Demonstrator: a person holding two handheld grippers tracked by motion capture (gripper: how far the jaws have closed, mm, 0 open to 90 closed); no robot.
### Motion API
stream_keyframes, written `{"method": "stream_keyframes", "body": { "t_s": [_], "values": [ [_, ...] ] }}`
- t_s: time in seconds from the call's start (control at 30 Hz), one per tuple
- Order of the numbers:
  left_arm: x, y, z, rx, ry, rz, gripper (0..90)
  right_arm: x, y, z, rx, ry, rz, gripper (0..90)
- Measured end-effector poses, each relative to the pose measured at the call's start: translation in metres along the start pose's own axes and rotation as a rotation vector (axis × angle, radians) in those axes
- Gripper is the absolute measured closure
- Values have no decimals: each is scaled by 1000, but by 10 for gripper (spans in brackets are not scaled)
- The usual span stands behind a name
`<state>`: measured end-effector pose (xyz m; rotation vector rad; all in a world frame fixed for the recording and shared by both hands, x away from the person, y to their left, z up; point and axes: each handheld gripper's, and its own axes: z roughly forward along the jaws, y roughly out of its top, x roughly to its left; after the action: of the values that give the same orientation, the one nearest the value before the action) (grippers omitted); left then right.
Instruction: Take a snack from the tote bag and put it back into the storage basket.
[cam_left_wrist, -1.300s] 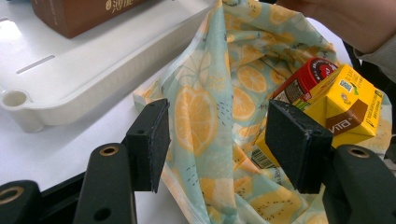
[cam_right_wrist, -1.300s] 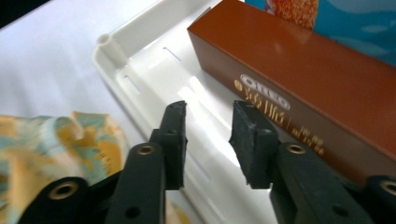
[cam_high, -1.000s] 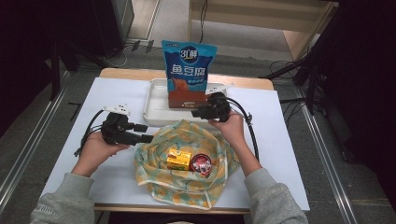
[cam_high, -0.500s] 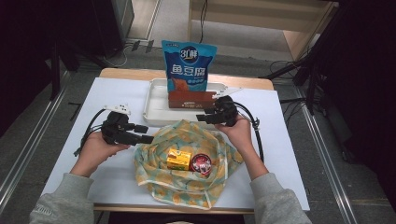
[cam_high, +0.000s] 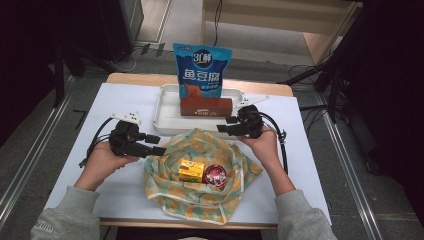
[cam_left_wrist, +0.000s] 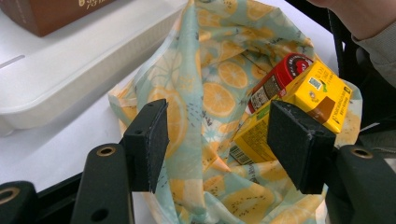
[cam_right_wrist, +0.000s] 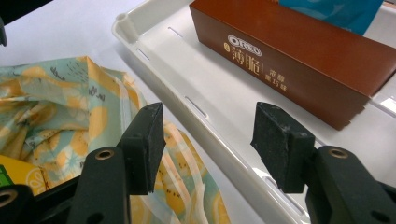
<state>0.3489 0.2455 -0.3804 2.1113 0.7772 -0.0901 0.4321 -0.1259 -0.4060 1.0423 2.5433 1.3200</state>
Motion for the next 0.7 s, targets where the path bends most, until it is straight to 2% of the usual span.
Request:
{"method": "stream_keyframes", "body": {
  "t_s": [0.7],
  "values": [
    [-18,7,1,-2,-22,48,391,1,-9,-6,-2,-7,0,435]
  ]
}}
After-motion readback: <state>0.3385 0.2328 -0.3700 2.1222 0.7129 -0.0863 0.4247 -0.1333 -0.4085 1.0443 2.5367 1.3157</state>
